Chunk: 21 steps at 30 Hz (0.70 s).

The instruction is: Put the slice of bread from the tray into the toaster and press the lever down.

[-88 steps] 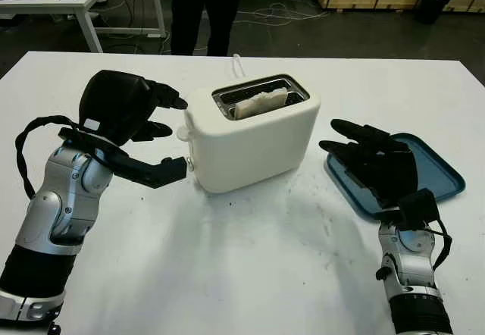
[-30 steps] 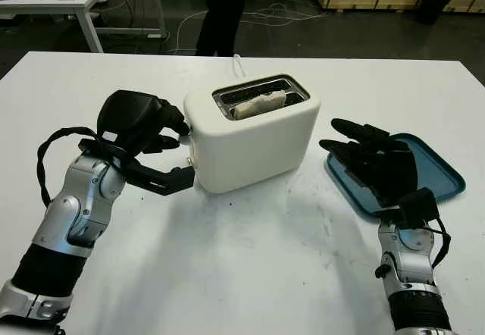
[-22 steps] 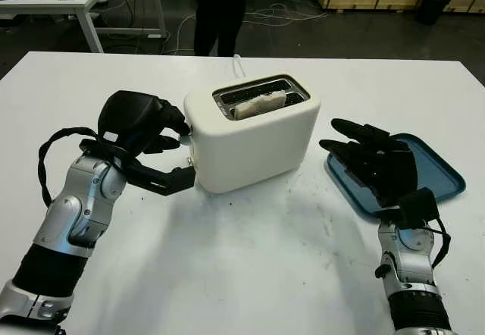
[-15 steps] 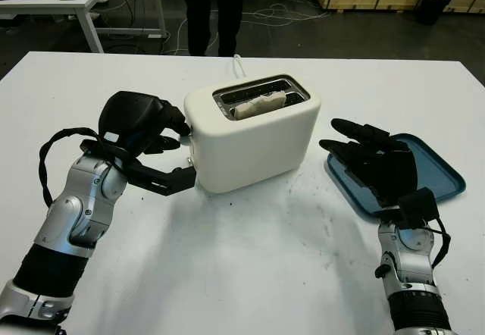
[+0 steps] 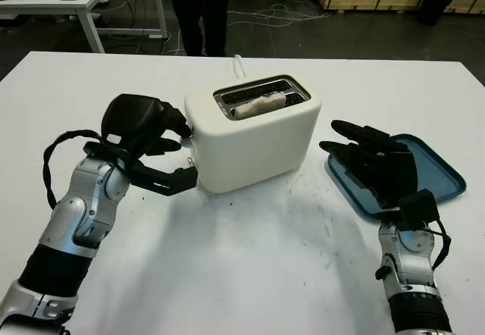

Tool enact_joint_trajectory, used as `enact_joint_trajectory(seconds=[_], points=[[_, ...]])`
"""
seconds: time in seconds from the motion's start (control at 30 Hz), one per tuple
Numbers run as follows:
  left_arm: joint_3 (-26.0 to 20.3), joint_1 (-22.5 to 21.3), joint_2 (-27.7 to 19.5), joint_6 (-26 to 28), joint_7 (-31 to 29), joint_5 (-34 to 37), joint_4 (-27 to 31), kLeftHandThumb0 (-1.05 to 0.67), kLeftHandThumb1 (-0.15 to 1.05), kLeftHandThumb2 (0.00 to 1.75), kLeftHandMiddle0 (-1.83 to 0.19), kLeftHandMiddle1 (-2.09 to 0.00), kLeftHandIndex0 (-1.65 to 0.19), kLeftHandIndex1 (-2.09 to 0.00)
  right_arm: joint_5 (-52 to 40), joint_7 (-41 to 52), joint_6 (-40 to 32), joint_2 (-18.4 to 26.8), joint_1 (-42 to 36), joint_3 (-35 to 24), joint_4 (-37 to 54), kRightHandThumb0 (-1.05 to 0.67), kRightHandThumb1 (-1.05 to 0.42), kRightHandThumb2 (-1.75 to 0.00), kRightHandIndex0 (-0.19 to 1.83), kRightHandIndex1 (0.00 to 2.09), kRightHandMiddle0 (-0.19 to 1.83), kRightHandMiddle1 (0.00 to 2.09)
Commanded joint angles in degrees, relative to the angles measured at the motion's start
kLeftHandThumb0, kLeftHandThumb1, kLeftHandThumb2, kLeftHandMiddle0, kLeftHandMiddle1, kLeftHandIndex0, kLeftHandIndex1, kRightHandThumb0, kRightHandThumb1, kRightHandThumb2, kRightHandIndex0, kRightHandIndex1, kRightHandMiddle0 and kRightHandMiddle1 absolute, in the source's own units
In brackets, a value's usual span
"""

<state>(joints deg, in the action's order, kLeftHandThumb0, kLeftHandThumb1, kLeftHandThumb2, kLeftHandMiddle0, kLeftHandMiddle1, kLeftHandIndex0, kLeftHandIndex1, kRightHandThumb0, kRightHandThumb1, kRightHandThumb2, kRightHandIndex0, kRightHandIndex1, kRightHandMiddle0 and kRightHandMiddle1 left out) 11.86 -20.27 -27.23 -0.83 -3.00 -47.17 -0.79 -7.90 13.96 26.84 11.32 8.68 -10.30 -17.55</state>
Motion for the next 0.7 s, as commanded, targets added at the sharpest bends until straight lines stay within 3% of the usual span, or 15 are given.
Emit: enact_joint_trajectory(seconds=[0.0, 0.2, 0.27, 0.33, 0.43, 0.6, 0.67], points=[[2.9, 0.9, 2.3, -0.4, -0.9, 1.4, -2.2, -0.28, 0.71, 0.0, -1.05, -1.35, -1.38, -0.01, -0.6, 0.2, 0.5, 0.5, -0.6, -0.3, 1.5, -0.22, -0.92, -0.07, 1.07, 0.08, 0.96, 0.0], [5.4, 1.7, 7.4, 2.0, 0.2, 2.6, -11.5, -0.23, 0.74, 0.0, -1.04, -1.31, -1.28, 0.0, -1.1, 1.2, 0.3, 0.6, -1.2, -0.5, 2.0, -0.22, -0.92, -0.07, 1.07, 0.07, 0.95, 0.0], [6.0, 1.6, 8.9, 3.3, 0.2, 3.1, -15.0, -0.21, 0.76, 0.0, -1.07, -1.14, -1.27, 0.0, -0.8, 1.0, -0.3, 0.7, -1.4, -0.5, 2.7, -0.21, -0.92, -0.08, 1.06, 0.07, 0.94, 0.0], [6.7, 1.3, 9.6, 3.9, 0.1, 3.8, -18.6, -0.2, 0.79, 0.0, -1.07, -0.83, -1.22, 0.0, -0.4, 0.6, -1.2, 0.6, -1.7, -0.4, 3.5, -0.21, -0.92, -0.08, 1.06, 0.07, 0.95, 0.0], [7.6, 0.8, 9.9, 4.3, 0.4, 4.2, -22.7, -0.19, 0.81, 0.0, -1.05, -0.65, -1.18, 0.0, -0.8, 0.9, -1.4, 0.5, -1.8, -0.4, 3.7, -0.21, -0.92, -0.08, 1.05, 0.06, 0.95, 0.0], [8.3, 0.8, 8.7, 3.5, 2.2, 5.2, -23.0, -0.2, 0.81, 0.01, -1.04, -0.59, -1.15, 0.0, -0.5, 0.9, -0.5, 0.4, -1.4, -0.4, 2.6, -0.18, -0.92, -0.09, 1.05, 0.06, 0.94, 0.0], [8.3, 0.8, 8.0, 3.8, 1.5, 5.7, -21.8, -0.17, 0.81, 0.0, -1.05, -0.79, -1.15, 0.0, -0.3, 0.6, -0.5, 0.2, -1.4, -0.3, 2.4, -0.2, -0.92, -0.09, 1.05, 0.06, 0.94, 0.0]])
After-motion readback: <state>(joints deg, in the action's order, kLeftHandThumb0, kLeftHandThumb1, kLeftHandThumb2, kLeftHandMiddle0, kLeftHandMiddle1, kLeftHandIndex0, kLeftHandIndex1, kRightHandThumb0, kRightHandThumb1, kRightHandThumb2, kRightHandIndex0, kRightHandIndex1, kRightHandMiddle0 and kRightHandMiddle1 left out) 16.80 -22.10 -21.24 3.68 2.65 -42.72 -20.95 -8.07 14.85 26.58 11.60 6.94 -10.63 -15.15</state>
